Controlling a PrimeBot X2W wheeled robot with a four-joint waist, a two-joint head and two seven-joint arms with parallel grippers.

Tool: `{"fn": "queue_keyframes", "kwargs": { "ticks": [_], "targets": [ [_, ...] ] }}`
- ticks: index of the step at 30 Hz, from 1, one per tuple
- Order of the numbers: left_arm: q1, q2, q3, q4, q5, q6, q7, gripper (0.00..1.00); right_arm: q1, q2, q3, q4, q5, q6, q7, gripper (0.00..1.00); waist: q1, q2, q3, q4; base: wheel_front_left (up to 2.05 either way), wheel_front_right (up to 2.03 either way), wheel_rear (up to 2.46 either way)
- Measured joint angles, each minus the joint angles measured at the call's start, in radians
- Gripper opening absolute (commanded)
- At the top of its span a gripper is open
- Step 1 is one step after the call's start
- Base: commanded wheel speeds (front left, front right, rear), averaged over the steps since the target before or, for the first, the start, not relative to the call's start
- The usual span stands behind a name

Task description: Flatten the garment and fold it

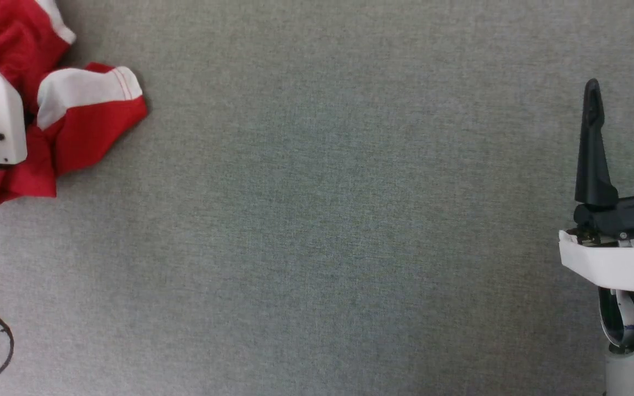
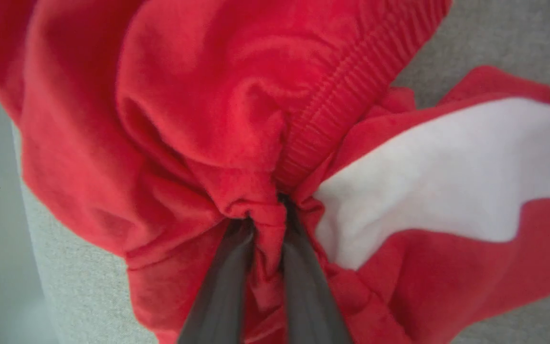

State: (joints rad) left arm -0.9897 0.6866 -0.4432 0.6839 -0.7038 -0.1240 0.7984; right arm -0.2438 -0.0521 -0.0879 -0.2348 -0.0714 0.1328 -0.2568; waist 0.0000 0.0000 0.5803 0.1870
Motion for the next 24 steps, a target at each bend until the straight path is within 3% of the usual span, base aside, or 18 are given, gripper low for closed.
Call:
{"fn": "queue_keyframes", "kwargs": {
  "ticks": [7,13,24],
  "targets": [
    [0.018,0.041,-0.045,-0.054,-0.05,0.0,-0.088,0.0,0.033,0.0,-0.005,0.027,0.027,0.0,0.0,1.0,0.0001,0.0,-0.088,0.006,0.0,0.0,0.0],
    [0.01,0.1,-0.108,-0.186,-0.077,0.0,-0.148,0.0,0.083,0.0,-0.012,0.044,0.063,0.0,0.0,1.0,0.0,0.0,-0.184,0.009,0.0,0.0,0.0],
    [-0.123,0.095,-0.326,-0.429,-0.096,0.0,-0.166,0.0,0.134,0.0,-0.029,0.058,0.11,0.0,0.0,1.0,-0.0003,0.0001,-0.331,-0.025,0.0,0.0,0.0]
  ]
}}
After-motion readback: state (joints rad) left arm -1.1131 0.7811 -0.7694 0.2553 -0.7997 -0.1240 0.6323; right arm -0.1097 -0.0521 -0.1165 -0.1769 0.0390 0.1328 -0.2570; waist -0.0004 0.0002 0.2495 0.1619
